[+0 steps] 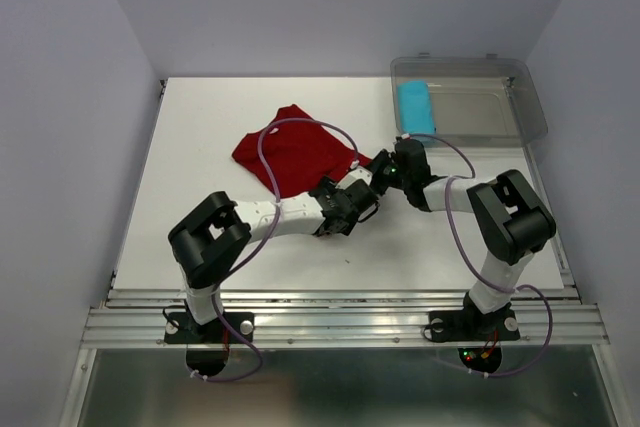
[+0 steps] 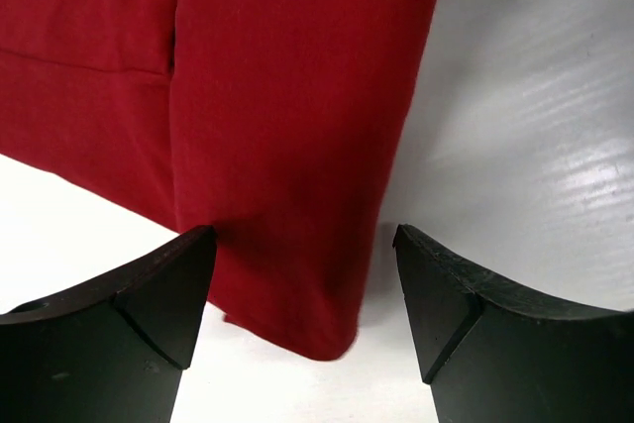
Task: Roll the t-shirts
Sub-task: Roll the T-shirt to the center of the board.
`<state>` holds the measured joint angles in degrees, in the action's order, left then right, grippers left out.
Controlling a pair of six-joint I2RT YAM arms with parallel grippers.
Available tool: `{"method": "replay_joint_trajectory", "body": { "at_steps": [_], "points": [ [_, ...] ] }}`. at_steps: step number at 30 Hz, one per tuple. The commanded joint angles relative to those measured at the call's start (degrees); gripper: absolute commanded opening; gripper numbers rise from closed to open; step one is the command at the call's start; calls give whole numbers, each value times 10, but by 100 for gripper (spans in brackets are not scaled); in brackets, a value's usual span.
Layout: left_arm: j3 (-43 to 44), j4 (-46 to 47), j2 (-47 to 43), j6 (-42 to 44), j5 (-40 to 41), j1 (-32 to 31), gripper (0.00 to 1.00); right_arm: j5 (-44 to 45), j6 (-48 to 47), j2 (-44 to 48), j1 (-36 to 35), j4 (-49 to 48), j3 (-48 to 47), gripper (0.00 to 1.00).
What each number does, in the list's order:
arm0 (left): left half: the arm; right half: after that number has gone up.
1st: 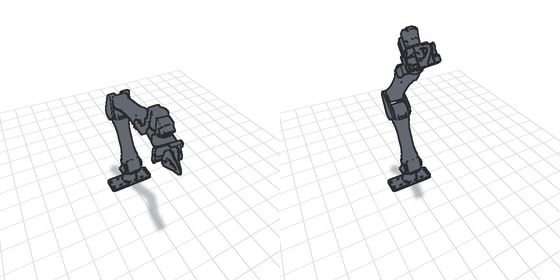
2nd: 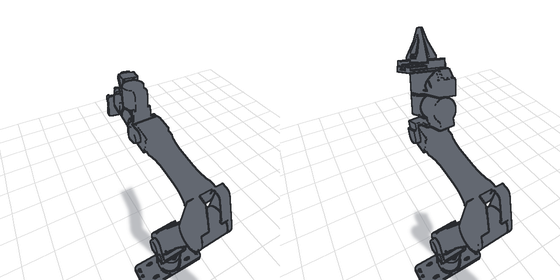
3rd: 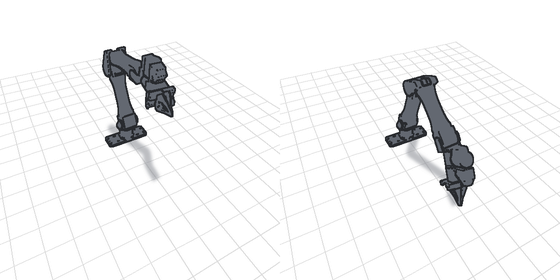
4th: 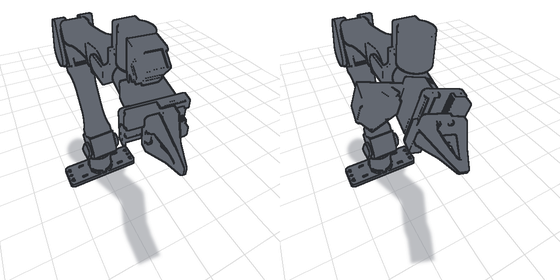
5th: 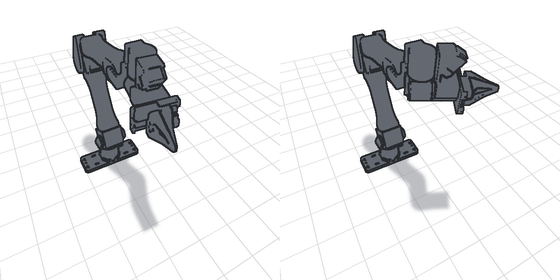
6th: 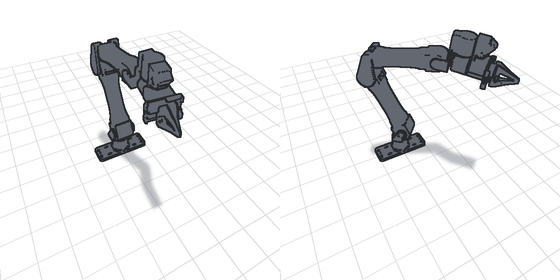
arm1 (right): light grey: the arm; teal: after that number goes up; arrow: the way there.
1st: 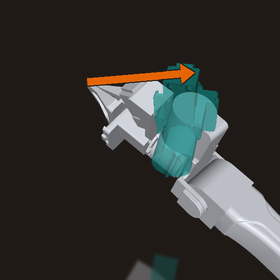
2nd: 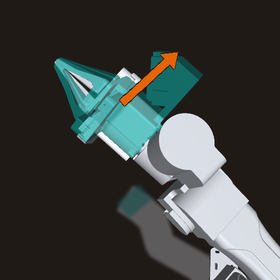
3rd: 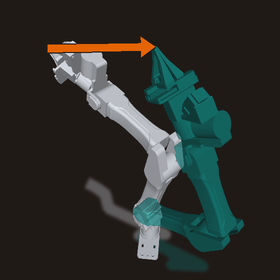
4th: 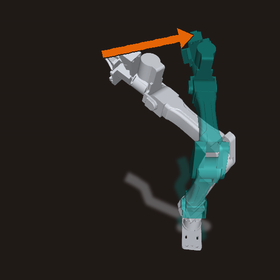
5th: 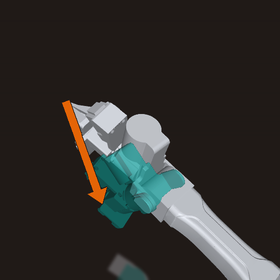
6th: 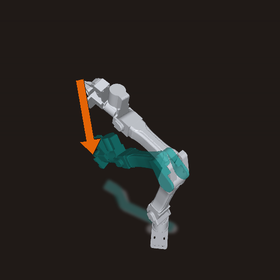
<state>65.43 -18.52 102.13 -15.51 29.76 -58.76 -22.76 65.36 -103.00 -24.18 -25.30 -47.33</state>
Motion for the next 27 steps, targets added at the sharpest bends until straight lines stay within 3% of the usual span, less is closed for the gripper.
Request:
{"method": "replay_joint_trajectory", "body": {
  "at_steps": [1, 11, 15, 19, 25, 26, 27],
  "points": [
    [31, -5, 4, 0, 51, -3, 83, -6, -15, 39, -2, 19, -25, 1],
    [39, 4, 20, 12, 50, -2, 82, -8, -15, 36, -2, 26, -36, 1],
    [44, 2, 32, 14, 60, -3, 73, -6, -14, 37, -2, 26, -33, 1],
    [47, -5, 33, 16, 67, -2, 60, -4, -15, 36, -2, 27, -29, 1],
    [46, 2, 19, 42, 33, 0, 29, -2, -15, 34, -2, 27, -23, 2],
    [46, 3, 17, 47, 22, 2, 29, -2, -15, 34, -2, 27, -23, 2],
    [46, 9, 10, 50, -5, 9, 19, -1, -16, 35, -2, 28, -22, 8]
  ]
}}
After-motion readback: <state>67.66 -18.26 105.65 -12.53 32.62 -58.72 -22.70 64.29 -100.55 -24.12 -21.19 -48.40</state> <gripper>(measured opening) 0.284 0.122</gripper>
